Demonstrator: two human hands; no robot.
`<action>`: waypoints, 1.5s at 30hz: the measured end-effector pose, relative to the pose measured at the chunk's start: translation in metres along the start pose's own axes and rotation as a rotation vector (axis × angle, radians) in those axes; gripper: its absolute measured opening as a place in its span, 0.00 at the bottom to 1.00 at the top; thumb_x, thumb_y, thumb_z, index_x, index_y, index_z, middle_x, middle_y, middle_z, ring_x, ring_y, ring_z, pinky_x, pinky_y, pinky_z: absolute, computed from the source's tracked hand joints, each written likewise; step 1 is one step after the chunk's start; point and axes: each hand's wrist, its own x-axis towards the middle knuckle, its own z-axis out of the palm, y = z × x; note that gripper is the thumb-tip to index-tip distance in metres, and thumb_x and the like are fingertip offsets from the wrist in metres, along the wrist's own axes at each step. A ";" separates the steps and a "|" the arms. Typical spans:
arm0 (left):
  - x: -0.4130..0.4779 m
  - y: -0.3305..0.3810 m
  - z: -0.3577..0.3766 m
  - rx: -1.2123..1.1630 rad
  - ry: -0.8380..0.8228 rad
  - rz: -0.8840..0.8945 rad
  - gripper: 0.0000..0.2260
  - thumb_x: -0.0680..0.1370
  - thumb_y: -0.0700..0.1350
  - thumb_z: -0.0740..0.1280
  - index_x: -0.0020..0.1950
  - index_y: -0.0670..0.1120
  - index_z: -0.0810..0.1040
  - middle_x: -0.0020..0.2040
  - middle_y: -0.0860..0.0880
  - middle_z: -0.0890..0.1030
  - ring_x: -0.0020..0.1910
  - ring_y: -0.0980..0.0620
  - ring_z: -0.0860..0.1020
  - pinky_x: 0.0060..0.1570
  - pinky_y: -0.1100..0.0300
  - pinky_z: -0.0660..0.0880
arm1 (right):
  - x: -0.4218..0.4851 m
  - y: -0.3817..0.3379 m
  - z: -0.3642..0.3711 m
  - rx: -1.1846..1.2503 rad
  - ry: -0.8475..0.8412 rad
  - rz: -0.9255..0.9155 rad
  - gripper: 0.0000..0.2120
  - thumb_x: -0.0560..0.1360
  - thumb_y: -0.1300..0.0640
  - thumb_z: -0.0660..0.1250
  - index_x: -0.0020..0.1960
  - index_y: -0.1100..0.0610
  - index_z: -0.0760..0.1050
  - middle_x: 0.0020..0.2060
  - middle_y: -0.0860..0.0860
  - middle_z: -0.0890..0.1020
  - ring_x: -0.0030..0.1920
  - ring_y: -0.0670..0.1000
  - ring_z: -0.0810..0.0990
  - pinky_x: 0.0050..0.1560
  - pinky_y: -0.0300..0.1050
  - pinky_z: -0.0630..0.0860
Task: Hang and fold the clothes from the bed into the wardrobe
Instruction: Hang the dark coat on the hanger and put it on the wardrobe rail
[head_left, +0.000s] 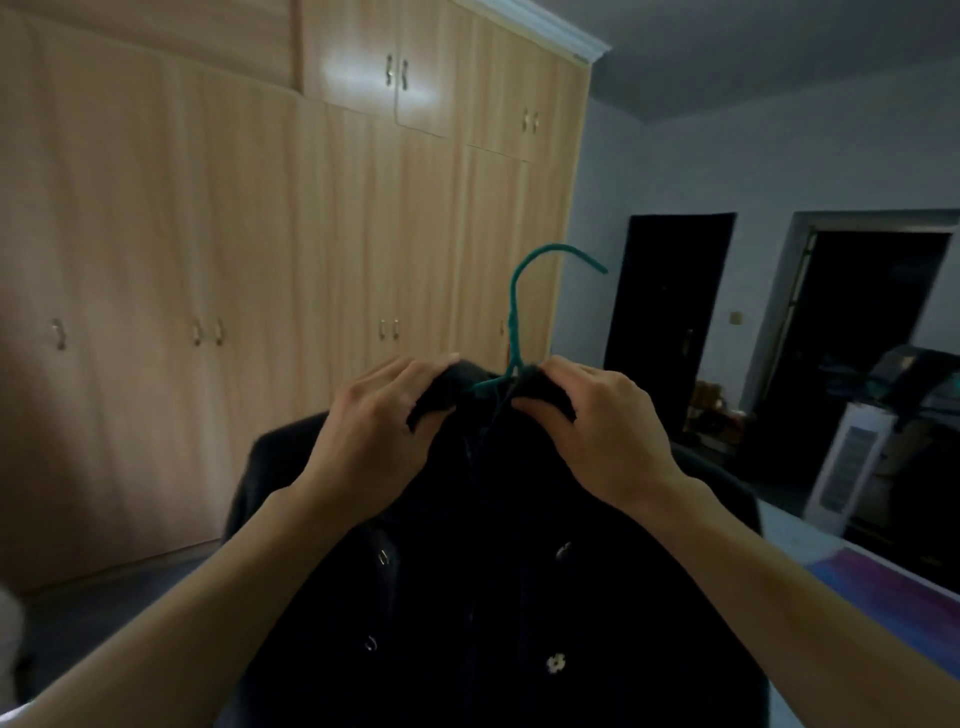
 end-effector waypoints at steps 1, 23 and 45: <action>-0.001 -0.011 -0.005 0.002 -0.017 0.006 0.18 0.73 0.36 0.74 0.62 0.42 0.79 0.50 0.48 0.83 0.49 0.49 0.80 0.53 0.56 0.76 | 0.007 -0.005 0.011 0.031 0.002 0.005 0.07 0.77 0.45 0.66 0.51 0.46 0.76 0.43 0.43 0.83 0.42 0.50 0.81 0.41 0.48 0.78; 0.071 -0.220 -0.003 0.214 -0.338 -0.101 0.27 0.74 0.40 0.64 0.74 0.42 0.69 0.60 0.53 0.79 0.59 0.58 0.76 0.62 0.65 0.70 | 0.189 0.043 0.259 0.641 0.106 0.076 0.07 0.73 0.50 0.72 0.51 0.49 0.83 0.41 0.41 0.85 0.41 0.40 0.82 0.46 0.43 0.80; 0.067 -0.592 -0.035 0.173 -0.415 -0.436 0.07 0.78 0.46 0.64 0.54 0.49 0.79 0.44 0.54 0.81 0.44 0.55 0.80 0.46 0.48 0.77 | 0.394 -0.029 0.583 0.797 -0.103 -0.089 0.06 0.77 0.54 0.69 0.51 0.53 0.83 0.43 0.43 0.84 0.45 0.45 0.83 0.47 0.49 0.82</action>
